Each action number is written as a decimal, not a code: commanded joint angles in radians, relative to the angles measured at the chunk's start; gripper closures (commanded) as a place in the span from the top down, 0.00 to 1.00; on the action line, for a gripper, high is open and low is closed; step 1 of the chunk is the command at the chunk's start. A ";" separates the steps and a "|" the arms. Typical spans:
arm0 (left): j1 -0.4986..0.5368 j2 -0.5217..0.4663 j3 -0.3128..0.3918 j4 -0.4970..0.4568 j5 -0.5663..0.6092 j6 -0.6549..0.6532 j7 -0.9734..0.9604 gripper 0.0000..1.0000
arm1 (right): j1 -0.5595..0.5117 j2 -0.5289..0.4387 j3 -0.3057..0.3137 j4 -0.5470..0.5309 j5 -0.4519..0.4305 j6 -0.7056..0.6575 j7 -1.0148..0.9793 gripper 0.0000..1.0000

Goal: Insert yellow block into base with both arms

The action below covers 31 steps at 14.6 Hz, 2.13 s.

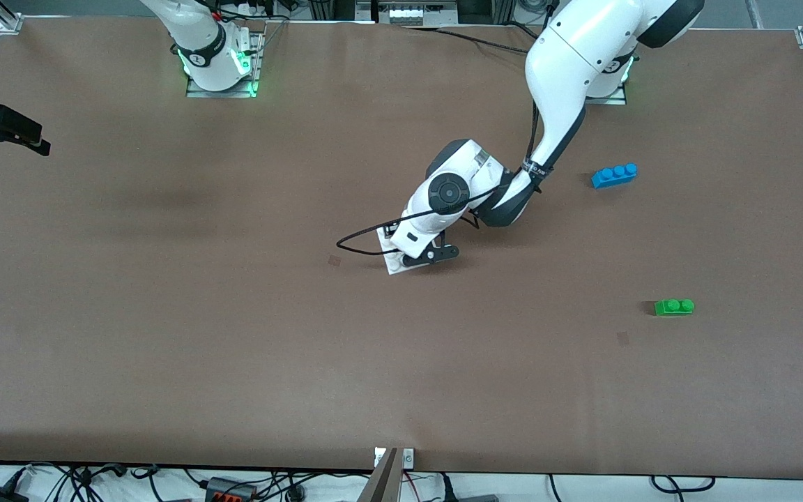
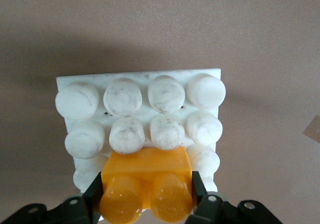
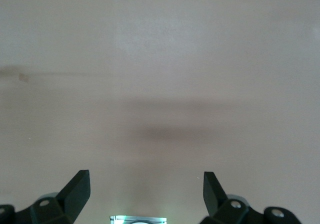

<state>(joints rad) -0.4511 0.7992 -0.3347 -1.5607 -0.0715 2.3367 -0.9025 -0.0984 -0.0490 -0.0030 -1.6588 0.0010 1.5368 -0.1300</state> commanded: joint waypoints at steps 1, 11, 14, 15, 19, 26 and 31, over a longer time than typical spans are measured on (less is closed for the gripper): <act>-0.001 -0.003 0.017 0.010 0.027 -0.007 -0.003 1.00 | 0.003 -0.012 0.003 -0.007 0.014 -0.009 0.015 1.00; 0.271 -0.133 0.014 0.214 0.029 -0.361 0.205 1.00 | 0.000 -0.006 0.000 -0.002 0.014 -0.012 0.015 1.00; 0.400 -0.192 0.017 0.215 0.030 -0.468 0.454 1.00 | 0.003 -0.006 0.001 -0.002 0.014 -0.012 0.015 1.00; 0.448 -0.215 0.019 0.215 0.033 -0.514 0.540 1.00 | 0.003 -0.006 0.001 -0.002 0.014 -0.012 0.015 1.00; 0.566 -0.302 0.017 0.218 0.148 -0.693 0.720 1.00 | 0.002 -0.006 0.001 -0.002 0.014 -0.012 0.015 1.00; 0.660 -0.374 0.017 0.228 0.190 -0.787 0.891 1.00 | 0.003 -0.008 0.003 -0.002 0.014 -0.012 0.013 1.00; 0.680 -0.402 0.019 0.283 0.176 -0.853 0.903 1.00 | 0.003 -0.008 0.003 -0.002 0.014 -0.012 0.013 1.00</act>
<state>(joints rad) 0.2132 0.4330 -0.3078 -1.3177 0.0979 1.5233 -0.0215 -0.0973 -0.0478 -0.0010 -1.6590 0.0014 1.5344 -0.1271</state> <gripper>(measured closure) 0.000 0.000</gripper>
